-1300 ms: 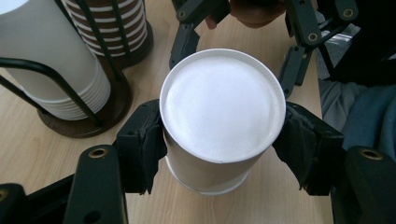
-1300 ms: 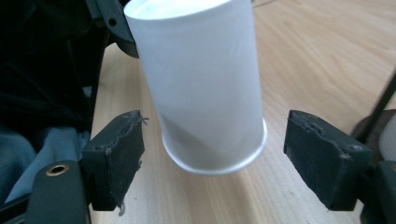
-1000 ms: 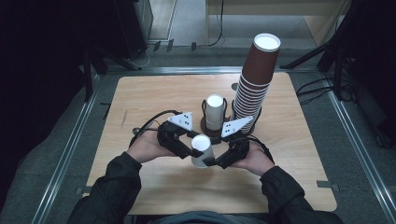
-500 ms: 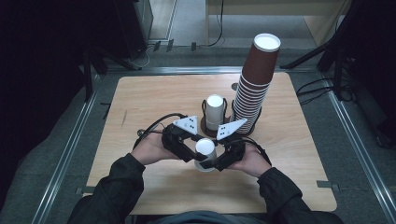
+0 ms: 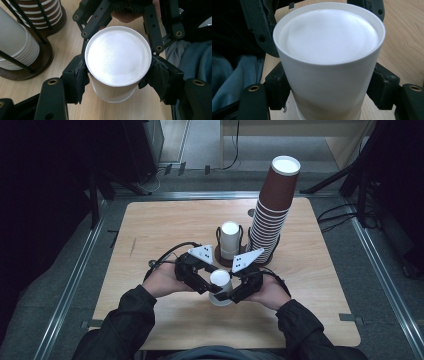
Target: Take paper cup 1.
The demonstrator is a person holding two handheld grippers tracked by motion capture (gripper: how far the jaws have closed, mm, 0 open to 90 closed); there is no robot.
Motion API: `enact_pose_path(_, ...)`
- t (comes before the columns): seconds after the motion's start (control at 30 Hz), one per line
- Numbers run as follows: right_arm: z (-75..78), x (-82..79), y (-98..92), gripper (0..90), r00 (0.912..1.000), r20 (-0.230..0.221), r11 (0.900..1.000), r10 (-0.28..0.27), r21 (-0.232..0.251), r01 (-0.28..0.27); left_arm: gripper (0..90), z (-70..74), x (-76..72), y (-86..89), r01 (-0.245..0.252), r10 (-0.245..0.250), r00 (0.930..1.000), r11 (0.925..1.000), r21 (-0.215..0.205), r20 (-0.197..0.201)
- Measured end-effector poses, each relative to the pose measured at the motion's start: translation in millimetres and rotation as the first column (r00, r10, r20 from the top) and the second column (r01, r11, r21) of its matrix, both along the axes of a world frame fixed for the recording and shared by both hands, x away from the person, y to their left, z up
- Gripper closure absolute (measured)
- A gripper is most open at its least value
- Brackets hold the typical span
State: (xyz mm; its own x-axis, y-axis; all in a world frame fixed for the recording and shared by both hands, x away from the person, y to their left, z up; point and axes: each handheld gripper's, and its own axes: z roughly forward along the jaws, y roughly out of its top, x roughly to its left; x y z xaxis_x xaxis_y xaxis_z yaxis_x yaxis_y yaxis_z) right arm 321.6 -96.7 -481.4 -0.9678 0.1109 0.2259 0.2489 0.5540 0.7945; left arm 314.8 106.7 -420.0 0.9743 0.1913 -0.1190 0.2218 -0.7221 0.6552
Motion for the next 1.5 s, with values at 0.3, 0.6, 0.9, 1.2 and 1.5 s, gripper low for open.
enact_pose_path(0.3, 0.4, 0.7, -1.2, 30.5, 0.9998, 0.017, 1.000, -0.003, 0.010, 0.002, 30.3, 2.6, 1.2, 1.6, -0.016, 0.016, 0.9997, 0.9994, -0.031, -0.017)
enact_pose_path(0.6, 0.4, 4.1, -8.3, 30.6, 0.9993, 0.028, 0.999, -0.024, 0.024, 0.023, 25.0, 5.8, 5.1, 15.3, -0.076, 0.072, 0.9954, 0.9956, -0.054, -0.063)
enact_pose_path(0.9, 4.3, 5.6, -16.8, 30.6, 0.9977, 0.037, 0.996, -0.056, 0.078, 0.053, 18.6, -0.2, 5.2, 38.5, -0.146, 0.136, 0.9841, 0.9859, -0.083, -0.114)
enact_pose_path(1.2, 5.6, 6.8, -21.2, 30.8, 0.9966, 0.034, 0.989, -0.076, 0.134, 0.070, 16.8, -15.7, 5.0, 43.6, -0.162, 0.155, 0.9817, 0.9852, -0.055, -0.110)
enact_pose_path(1.5, 6.0, 6.7, -21.7, 30.8, 0.9961, 0.046, 0.980, -0.075, 0.189, 0.065, 14.4, -30.7, 6.2, 32.9, -0.142, 0.139, 0.9828, 0.9898, -0.012, -0.122)
